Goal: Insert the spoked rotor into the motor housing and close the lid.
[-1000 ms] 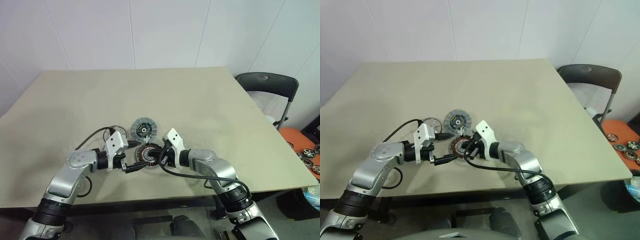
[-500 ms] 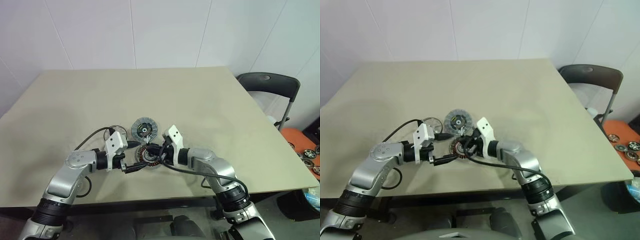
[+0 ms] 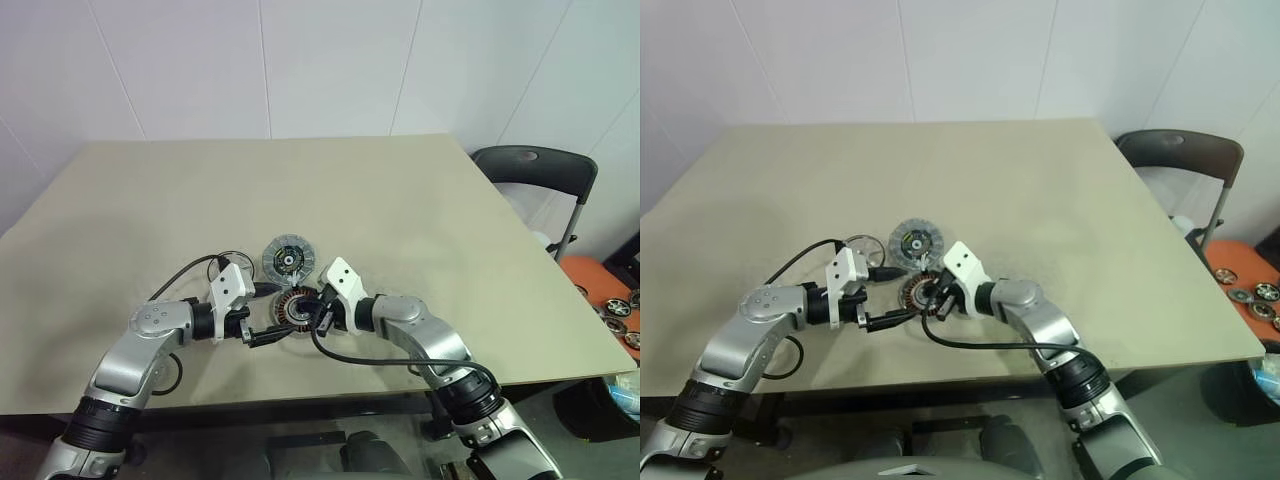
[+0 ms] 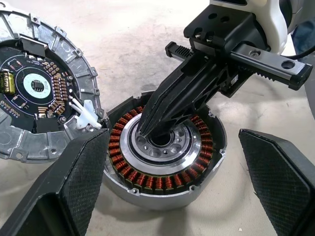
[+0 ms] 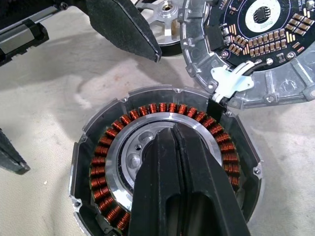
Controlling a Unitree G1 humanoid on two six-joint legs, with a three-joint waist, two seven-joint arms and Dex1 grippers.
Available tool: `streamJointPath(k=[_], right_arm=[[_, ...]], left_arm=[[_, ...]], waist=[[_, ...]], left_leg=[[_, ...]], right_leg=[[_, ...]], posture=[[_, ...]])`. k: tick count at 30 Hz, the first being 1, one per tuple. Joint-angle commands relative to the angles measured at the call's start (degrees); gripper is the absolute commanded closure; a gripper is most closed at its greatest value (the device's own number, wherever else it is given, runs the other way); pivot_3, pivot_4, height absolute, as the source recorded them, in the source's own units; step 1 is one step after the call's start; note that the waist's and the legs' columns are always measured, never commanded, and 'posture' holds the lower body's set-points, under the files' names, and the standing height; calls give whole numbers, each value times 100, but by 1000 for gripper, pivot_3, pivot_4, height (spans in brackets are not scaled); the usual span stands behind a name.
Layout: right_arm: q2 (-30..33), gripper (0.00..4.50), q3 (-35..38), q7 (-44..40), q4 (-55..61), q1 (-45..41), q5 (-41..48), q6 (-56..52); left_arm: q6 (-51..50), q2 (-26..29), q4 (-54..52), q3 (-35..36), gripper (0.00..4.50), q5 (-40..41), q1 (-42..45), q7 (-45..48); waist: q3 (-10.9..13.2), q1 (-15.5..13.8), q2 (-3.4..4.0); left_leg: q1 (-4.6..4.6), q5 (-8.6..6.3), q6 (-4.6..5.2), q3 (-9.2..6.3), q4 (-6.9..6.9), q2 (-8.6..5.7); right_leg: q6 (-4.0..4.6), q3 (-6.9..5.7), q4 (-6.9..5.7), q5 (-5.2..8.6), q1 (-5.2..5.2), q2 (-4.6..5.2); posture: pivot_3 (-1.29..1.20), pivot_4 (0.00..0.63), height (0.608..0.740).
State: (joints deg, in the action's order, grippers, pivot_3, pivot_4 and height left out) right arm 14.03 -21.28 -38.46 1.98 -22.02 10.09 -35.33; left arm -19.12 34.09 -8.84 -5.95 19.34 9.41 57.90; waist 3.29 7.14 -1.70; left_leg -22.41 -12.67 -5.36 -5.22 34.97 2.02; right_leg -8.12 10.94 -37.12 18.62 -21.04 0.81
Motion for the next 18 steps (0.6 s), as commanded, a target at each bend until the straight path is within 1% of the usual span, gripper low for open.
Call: streamJointPath(k=[1, 3, 5, 10, 14, 18], right_arm=[[-35, 4490, -10, 17, -67, -10, -26, -89], [-49, 4109, -17, 59, -56, -22, -65, -81], [-37, 3598, -61, 85, -57, -45, -139, -66], [75, 1966, -251, 73, -57, -94, -383, -4], [63, 640, -235, 82, -95, -108, -416, 30], [-213, 640, 123, 65, -25, -87, 12, -29]], left_arm=[[131, 5, -54, 49, 0, 22, 75, 22], [151, 1, -46, 43, 0, 15, 66, 25], [170, -4, -36, 36, 0, 12, 63, 24], [235, -20, 33, 21, 0, -13, 62, 21], [325, -36, 141, 18, 0, -43, 65, 36], [473, -70, 292, -7, 0, -94, 58, 52]], waist=[[0, -1, 0], [0, 1, 0], [0, -2, 0], [0, -11, 0], [0, -7, 0], [0, -10, 0]], left_leg=[[0, 0, 0, 0, -2, 0], [0, 0, 0, 0, -3, 0], [0, 0, 0, 0, -3, 0], [-1, 0, 0, 0, 1, 0], [0, 0, 0, 0, 0, 0], [0, 0, 0, 0, 3, 0]], right_leg=[[1, 0, 0, -1, 0, 0], [2, 0, 0, -1, -1, 0], [2, 0, 0, -2, -1, 0], [1, 0, 0, -1, -3, 0], [1, 0, 0, -1, -1, 0], [2, 0, 0, -1, 1, 0]], posture=[[0, 0, 740], [0, 0, 740], [0, 0, 740], [0, 0, 740], [0, 0, 740], [0, 0, 740]])
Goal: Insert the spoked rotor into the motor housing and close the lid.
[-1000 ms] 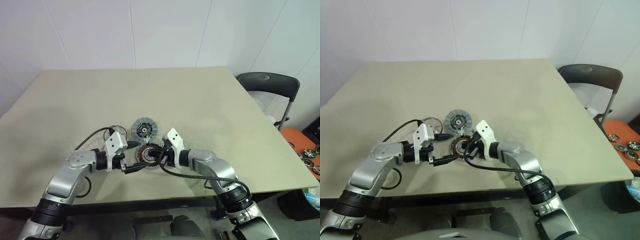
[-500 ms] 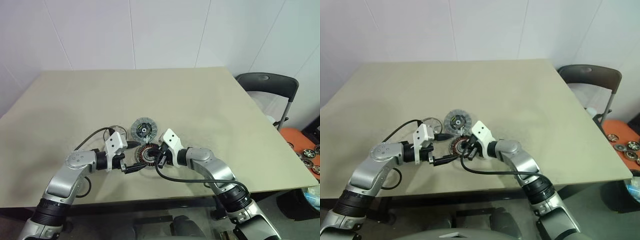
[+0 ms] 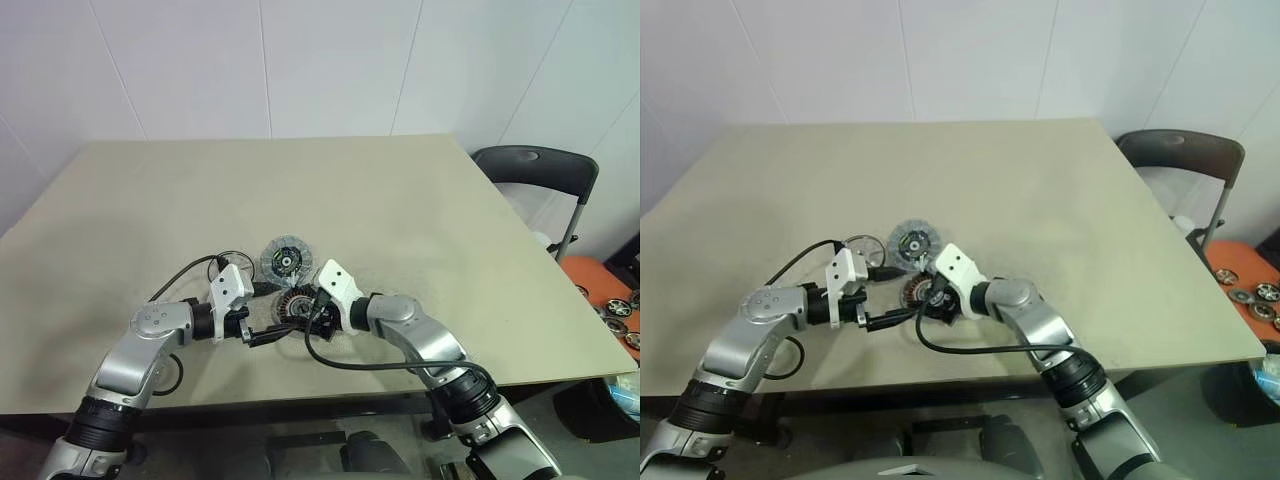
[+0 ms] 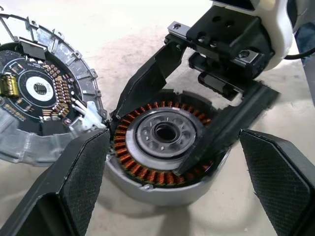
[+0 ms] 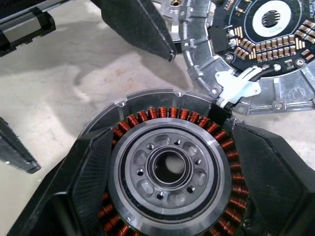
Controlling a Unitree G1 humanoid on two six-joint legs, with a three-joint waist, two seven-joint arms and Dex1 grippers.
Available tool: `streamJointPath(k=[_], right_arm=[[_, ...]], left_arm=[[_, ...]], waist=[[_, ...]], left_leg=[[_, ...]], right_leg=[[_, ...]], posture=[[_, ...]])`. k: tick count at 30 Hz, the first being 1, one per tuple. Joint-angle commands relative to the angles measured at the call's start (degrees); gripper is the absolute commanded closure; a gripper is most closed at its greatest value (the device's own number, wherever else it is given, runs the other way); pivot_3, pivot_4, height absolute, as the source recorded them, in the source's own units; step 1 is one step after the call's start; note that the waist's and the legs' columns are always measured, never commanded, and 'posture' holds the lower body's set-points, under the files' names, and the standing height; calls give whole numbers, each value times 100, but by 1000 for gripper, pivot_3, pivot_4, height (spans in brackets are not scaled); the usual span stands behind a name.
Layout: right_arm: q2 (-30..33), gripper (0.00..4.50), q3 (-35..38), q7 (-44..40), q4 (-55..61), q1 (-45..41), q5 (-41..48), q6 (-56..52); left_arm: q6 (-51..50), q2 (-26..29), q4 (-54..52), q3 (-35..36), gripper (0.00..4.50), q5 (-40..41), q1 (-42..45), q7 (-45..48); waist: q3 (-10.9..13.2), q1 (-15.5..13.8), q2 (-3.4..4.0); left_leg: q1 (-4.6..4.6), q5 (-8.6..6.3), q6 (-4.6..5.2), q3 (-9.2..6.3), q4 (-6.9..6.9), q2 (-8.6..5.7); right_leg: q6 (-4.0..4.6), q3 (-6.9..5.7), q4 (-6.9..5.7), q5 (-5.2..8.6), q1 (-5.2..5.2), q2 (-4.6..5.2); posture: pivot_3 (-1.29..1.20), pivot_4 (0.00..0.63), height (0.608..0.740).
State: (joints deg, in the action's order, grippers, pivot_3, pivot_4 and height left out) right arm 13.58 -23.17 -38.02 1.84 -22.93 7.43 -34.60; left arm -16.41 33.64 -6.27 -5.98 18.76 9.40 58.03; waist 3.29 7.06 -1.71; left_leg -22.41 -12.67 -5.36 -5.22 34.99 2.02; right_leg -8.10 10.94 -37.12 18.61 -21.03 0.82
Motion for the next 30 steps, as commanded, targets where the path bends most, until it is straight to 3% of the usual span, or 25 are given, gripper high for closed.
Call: streamJointPath(k=[1, 5, 14, 17, 26, 30], right_arm=[[-324, 640, 532, -5, 84, 13, 557, -192], [-517, 640, 940, -162, 280, 18, 1085, -356], [236, 640, 509, -287, -34, -169, 333, 235], [226, 1282, 551, -202, -131, -248, 207, 385], [83, 4378, 464, -177, -142, -170, 101, 469], [3, 4479, 327, -275, -43, -97, 127, 404]], left_arm=[[246, -35, 72, -8, 0, -52, 50, 43], [368, -46, 186, 30, 0, -67, 32, 88], [575, -48, 373, 43, 0, -85, -19, 162], [620, -66, 408, 22, 0, -103, -36, 166], [650, -69, 466, 15, 0, -132, -26, 178], [641, -68, 480, 5, 0, -146, -16, 177]], waist=[[0, -2, 0], [2, 2, 2], [3, -1, 4], [3, 11, 4], [3, -1, 4], [3, -2, 4]], left_leg=[[-1, 0, 0, 0, 0, 0], [-7, 0, 0, -1, -6, 0], [-8, 0, 0, -1, -11, 0], [-8, 0, 0, 0, -11, 0], [-9, 0, 0, -1, -14, 0], [-8, 0, 0, 0, -13, 0]], right_leg=[[0, 0, 0, 0, 1, 0], [12, 0, -1, -9, -6, 0], [14, -1, 0, -9, -11, 0], [14, 0, 0, -9, -12, 0], [14, -1, 0, -10, -12, 0], [14, 0, 0, -10, -11, 0]], posture=[[0, 0, 740], [0, 0, 740], [0, 0, 740], [0, 0, 740], [0, 0, 740], [0, 0, 740]])
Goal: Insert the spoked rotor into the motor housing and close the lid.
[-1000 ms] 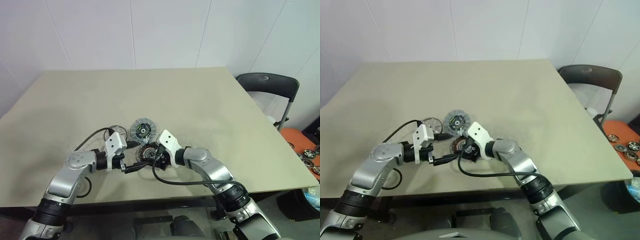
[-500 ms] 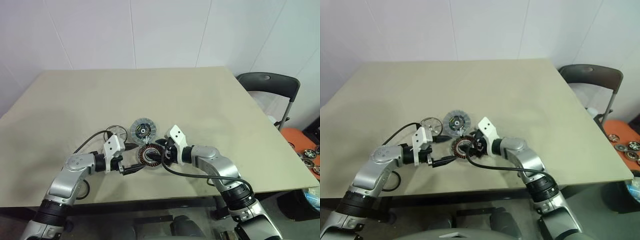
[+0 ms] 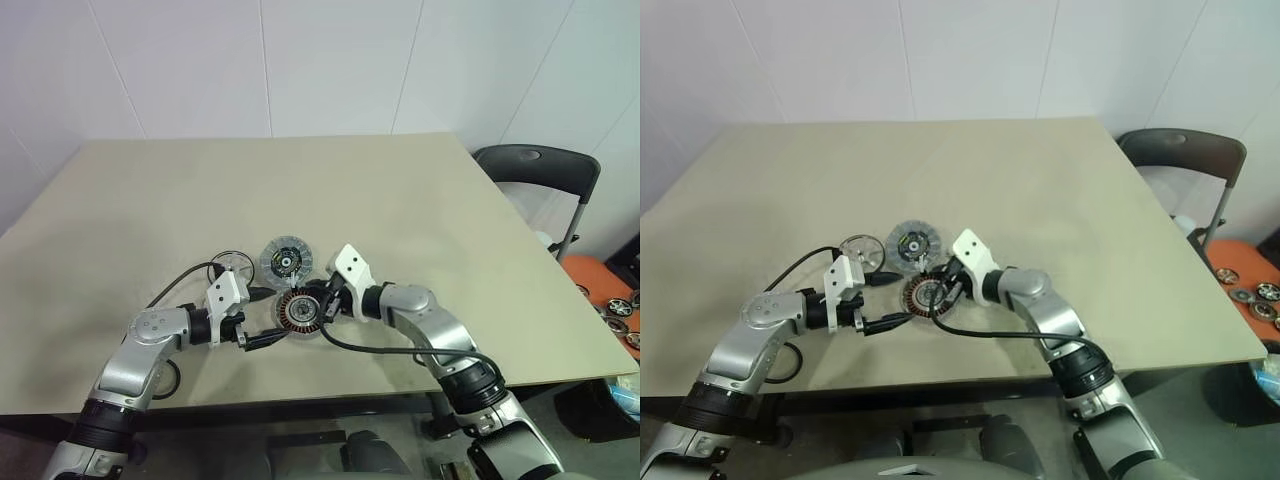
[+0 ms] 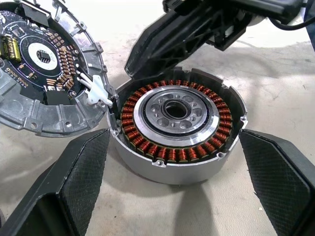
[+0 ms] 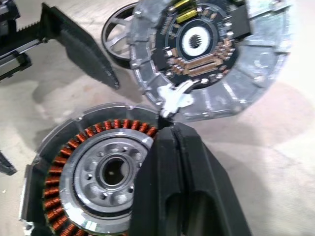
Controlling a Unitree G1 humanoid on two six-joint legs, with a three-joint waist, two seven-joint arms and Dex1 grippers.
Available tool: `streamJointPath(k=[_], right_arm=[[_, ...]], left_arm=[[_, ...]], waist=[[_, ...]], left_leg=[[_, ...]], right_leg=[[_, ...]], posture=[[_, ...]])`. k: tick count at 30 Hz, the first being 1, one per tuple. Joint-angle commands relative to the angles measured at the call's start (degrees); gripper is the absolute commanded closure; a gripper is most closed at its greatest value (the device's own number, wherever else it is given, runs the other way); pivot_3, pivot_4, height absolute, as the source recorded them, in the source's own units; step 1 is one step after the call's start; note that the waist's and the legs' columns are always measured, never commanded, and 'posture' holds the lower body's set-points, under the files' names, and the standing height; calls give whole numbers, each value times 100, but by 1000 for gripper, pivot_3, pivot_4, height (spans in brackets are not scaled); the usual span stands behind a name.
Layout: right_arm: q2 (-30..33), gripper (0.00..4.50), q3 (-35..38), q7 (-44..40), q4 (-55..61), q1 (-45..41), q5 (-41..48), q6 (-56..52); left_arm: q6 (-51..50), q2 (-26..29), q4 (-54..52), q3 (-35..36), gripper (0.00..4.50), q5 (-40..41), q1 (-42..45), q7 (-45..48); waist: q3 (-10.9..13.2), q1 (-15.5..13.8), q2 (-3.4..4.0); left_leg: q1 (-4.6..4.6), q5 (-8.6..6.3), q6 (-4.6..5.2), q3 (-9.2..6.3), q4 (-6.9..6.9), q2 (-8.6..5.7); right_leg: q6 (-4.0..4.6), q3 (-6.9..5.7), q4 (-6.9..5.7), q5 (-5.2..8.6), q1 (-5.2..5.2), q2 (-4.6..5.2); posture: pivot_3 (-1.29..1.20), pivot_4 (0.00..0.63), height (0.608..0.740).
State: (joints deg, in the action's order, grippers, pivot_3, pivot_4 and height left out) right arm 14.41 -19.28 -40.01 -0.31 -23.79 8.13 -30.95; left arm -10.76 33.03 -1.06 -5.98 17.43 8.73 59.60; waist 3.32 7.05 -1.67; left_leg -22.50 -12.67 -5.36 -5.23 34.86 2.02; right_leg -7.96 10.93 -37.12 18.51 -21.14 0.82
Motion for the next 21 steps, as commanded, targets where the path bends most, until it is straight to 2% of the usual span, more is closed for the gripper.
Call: streamJointPath(k=[1, 11, 15, 21], right_arm=[[-97, 4479, -80, -85, 198, 14, 72, 16], [42, 4479, -269, -188, 192, 146, -83, -36], [322, 4479, -603, -130, 11, 116, -557, 16], [364, 4479, -619, 147, -216, 34, -856, 5]], left_arm=[[72, -8, -36, 2, 0, -17, 55, 19], [-9, -10, -131, 6, 0, -20, 34, -15], [-50, -14, -178, 8, 0, -16, 44, -30], [-153, -46, -278, -19, 0, -6, 85, -55]], waist=[[0, 0, 0], [0, -1, 0], [-1, -7, -1], [-4, 0, -4]], left_leg=[[0, 0, 0, 0, 0, 0], [2, 0, 0, 0, 1, 0], [2, 0, 0, 0, 0, 0], [15, 0, 0, 0, 9, 0]], right_leg=[[0, 0, 0, 0, 0, 0], [0, 0, 0, 0, 2, 0], [0, 0, 0, 0, 2, 0], [-1, 0, 0, 3, 15, 0]], posture=[[0, 0, 740], [0, 0, 740], [0, 0, 740], [0, 0, 740]])
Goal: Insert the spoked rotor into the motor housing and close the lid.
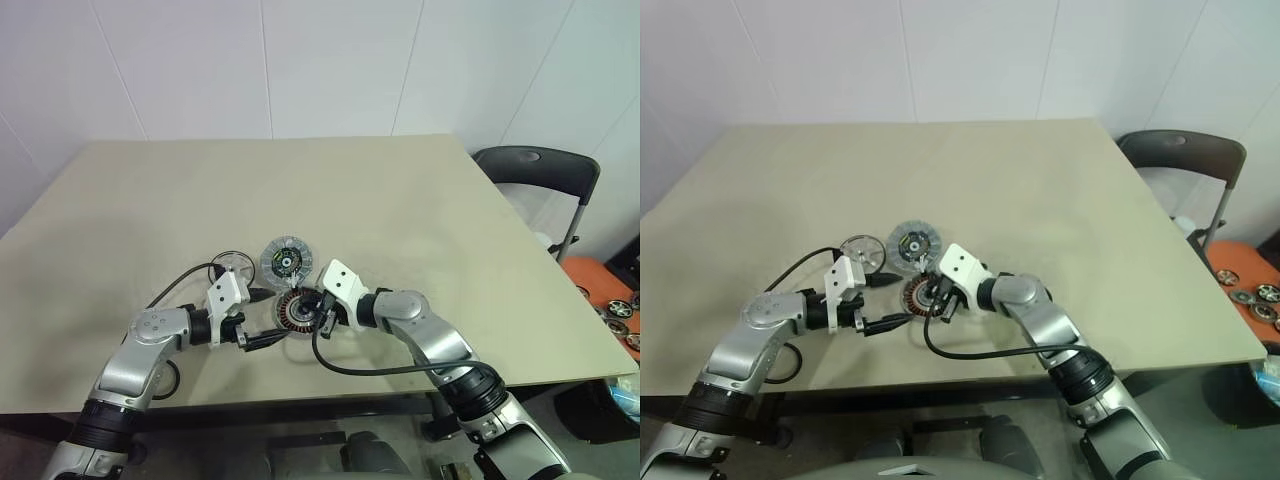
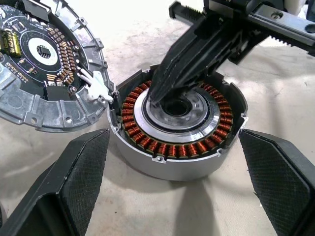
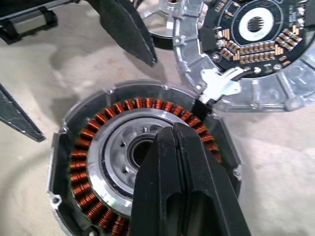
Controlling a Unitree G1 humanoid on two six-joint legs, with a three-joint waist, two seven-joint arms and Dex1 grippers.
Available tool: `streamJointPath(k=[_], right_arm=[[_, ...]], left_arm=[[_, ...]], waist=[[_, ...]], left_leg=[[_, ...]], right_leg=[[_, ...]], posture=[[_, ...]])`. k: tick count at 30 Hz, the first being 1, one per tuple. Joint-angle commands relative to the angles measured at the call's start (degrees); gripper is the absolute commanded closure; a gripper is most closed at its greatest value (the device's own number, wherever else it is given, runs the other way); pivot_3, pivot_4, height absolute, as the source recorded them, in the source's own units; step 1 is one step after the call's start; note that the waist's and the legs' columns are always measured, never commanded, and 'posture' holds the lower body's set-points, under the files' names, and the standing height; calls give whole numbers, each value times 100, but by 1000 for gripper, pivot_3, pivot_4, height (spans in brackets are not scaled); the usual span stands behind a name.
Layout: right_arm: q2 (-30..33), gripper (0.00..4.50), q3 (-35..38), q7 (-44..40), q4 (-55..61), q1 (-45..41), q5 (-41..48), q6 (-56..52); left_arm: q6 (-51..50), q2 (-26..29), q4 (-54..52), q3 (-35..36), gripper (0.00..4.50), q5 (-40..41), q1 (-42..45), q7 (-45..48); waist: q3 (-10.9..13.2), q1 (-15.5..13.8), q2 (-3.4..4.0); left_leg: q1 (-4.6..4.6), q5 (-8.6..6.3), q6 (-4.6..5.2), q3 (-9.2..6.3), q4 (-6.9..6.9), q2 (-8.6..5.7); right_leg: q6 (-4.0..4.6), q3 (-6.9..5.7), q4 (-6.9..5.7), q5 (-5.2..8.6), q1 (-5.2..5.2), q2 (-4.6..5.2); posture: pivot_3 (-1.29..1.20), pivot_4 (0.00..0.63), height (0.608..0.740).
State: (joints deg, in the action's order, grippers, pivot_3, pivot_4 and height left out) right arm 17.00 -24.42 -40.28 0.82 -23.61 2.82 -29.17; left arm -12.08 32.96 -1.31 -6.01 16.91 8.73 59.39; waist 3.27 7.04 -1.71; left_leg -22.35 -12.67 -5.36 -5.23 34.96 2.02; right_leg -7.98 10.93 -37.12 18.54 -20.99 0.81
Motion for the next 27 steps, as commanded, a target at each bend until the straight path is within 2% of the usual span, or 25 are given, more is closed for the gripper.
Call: streamJointPath(k=[1, 5, 9, 12, 16, 18, 21, 24, 27], right_arm=[[107, 4479, -114, 196, -351, 15, -358, -192], [38, 4479, -60, 178, -301, 80, -300, -231], [-391, 4479, 499, 147, -13, 156, 386, -458], [-712, 4479, 1116, -42, 265, 107, 1185, -669], [-475, 4479, 1407, -106, 102, -81, 1277, -649], [-285, 4479, 1508, -115, -71, -175, 1234, -566], [10, 4479, 1647, -152, -397, -330, 1165, -403], [225, 4479, 1705, -218, -631, -444, 1124, -256], [329, 4479, 1742, -246, -794, -539, 1089, -149]], left_arm=[[-35, -49, -266, -25, 0, 44, 91, -38], [-74, -81, -309, -49, 0, 35, 101, -47], [-96, -105, -334, -6, 0, 86, 114, -73], [-310, -350, -495, 351, 0, 570, 153, -272], [-761, -556, -954, 773, 0, 1097, -114, -697], [-1099, -671, -1321, 1068, 0, 1498, -363, -1023], [-1788, -793, -1856, 1762, 0, 2536, -861, -1485], [-2262, -953, -1960, 2510, 0, 3514, -1211, -2062], [-2454, -1044, -1792, 3055, 0, 3963, -1436, -2568]], waist=[[0, 0, -1], [-4, -2, -4], [-5, 5, -5], [-1, 2, 0], [0, -3, 2], [1, 3, 4], [2, 12, 3], [2, 11, 4], [3, 13, 4]], left_leg=[[4, 0, 0, 0, 5, 0], [13, 0, 0, 0, 13, 0], [17, 0, 0, 0, 11, 0], [-8, 0, 0, -1, 8, 0], [-17, 0, 0, -5, -1, 0], [-16, -1, 0, -5, -6, 0], [-15, -1, 1, -4, -9, 1], [-12, -1, 1, -6, -7, 3], [-11, -1, 1, -5, 3, 2]], right_leg=[[-10, 0, 0, 6, -2, 0], [-14, 0, 1, 10, 2, 1], [-14, 0, 0, 10, 3, 0], [-10, 1, -1, 4, 1, 0], [-16, -3, 0, -13, -9, 1], [-16, -2, 0, -13, -11, 1], [-15, -2, 1, -13, -12, 1], [-12, -4, -1, -10, -11, 0], [-13, -3, 0, 7, -6, 0]], posture=[[0, 0, 740], [0, 0, 740], [0, 0, 740], [0, 0, 740], [0, 0, 740], [0, 0, 740], [0, 0, 740], [0, 0, 740], [0, 0, 740]])
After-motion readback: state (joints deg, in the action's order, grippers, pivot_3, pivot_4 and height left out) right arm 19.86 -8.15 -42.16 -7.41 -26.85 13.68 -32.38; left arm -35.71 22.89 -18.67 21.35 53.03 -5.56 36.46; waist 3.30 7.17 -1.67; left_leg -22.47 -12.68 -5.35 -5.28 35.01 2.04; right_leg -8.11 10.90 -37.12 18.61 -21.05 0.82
